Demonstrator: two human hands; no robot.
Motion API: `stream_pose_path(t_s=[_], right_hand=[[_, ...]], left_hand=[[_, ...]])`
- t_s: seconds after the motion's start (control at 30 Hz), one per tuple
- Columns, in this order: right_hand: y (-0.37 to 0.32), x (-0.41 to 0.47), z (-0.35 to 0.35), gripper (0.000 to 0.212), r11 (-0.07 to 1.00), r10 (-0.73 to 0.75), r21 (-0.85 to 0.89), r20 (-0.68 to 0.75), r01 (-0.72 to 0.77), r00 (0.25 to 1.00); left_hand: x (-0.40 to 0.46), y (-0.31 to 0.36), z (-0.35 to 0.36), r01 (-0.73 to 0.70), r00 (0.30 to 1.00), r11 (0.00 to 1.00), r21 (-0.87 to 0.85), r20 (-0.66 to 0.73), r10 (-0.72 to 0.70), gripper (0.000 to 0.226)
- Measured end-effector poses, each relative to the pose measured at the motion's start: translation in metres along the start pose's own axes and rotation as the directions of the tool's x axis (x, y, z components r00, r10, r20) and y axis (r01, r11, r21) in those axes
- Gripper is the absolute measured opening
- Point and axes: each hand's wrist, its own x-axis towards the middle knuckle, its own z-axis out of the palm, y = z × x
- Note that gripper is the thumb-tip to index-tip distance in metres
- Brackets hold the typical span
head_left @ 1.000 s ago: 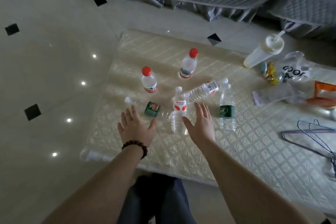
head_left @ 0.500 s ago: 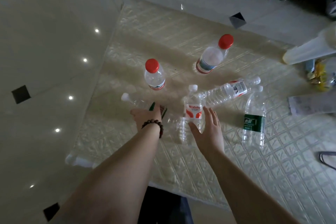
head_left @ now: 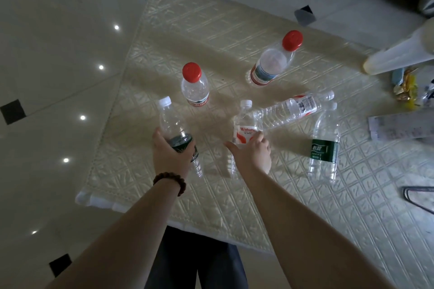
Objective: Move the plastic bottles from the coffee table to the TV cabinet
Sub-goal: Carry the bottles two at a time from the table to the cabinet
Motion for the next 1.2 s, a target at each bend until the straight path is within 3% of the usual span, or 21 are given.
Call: stream_pose_path(t_s=[0.13,0.33,0.67,0.93,1.2], right_hand=[[0.002,0.006,0.004,0.076,1.000,0.010,-0.005,-0.019,-0.010,1.000],[-0.002,-0.019,-0.021,0.066,0.989,-0.093,0.103,-0.094,0.102,0.991],[-0.025,-0.126,-0.148,0.073,0.918,-0.221,0.265,-0.274,0.295,0.936],[-0.016,-0.203,-0.218,0.076,0.880,-0.140,0.357,-0.434,0.313,0.890],[0.023,-0.271,-0.221,0.073,0.835,0.130,0.503,-0.571,0.221,0.810]], left_hand=[[-0.005,-0.005,-0.010,-0.057,0.998,0.998,-0.002,0.015,0.057,0.073],[-0.023,0.012,-0.034,-0.164,0.985,0.986,-0.035,0.043,0.165,0.084],[-0.092,0.102,-0.131,-0.397,0.916,0.918,-0.016,0.056,0.397,0.090],[-0.131,0.168,-0.172,-0.549,0.825,0.833,-0.069,0.113,0.553,0.086],[-0.172,0.195,-0.176,-0.724,0.619,0.677,-0.133,0.306,0.723,0.088]])
